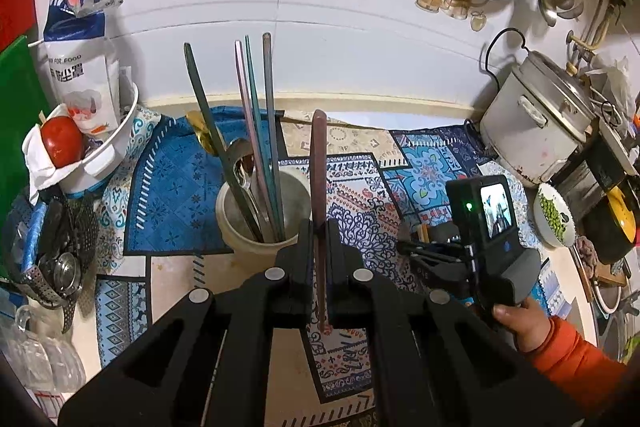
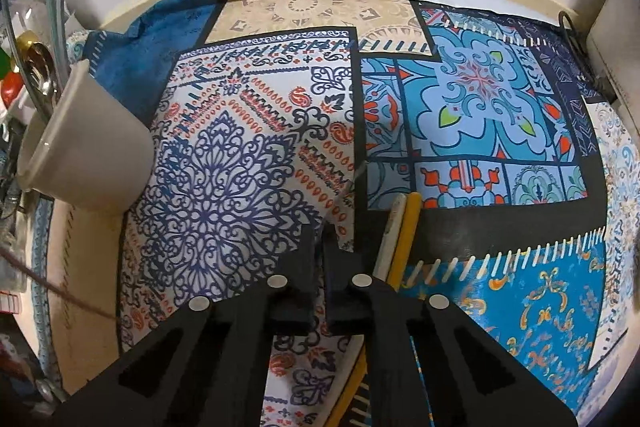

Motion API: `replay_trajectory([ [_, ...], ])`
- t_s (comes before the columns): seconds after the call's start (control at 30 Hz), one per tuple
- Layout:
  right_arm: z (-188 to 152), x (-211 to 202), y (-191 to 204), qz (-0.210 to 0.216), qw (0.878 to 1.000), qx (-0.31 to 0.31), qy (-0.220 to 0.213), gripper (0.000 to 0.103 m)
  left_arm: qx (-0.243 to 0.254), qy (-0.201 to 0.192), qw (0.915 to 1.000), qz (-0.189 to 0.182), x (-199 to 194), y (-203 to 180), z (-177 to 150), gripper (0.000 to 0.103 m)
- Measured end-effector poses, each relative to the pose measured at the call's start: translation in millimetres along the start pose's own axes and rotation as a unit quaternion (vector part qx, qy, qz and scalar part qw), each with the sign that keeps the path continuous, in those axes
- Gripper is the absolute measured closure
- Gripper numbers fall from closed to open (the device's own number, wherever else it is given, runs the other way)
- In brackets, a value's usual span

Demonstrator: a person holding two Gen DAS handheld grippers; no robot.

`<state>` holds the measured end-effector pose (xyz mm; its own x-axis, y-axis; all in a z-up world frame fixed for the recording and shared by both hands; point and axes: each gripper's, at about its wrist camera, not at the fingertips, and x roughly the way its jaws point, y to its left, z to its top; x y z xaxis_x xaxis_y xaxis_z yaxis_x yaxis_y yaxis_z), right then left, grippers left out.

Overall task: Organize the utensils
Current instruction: 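Lower the brown chopstick into the white cup with the left tool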

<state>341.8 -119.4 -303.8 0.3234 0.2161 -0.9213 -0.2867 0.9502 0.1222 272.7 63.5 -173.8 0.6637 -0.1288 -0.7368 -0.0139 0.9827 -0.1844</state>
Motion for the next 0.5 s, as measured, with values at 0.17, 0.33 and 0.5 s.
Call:
replay_trajectory([
  [0.17,0,-24,3,0.021,0.999,0.0,-0.026,0.101,0.0,-0.012,0.9999,-0.003,-6,0,7,0.103],
  [0.33,-2,-46,3,0.039,0.998,0.006,-0.051,0.101,0.006,-0.026,0.9996,-0.006,-11,-3,12,0.103],
  [0.5,-3,-61,9,0.046,0.997,0.002,-0.067,0.101,0.006,-0.023,0.9997,-0.009,-9,-4,12,0.103],
])
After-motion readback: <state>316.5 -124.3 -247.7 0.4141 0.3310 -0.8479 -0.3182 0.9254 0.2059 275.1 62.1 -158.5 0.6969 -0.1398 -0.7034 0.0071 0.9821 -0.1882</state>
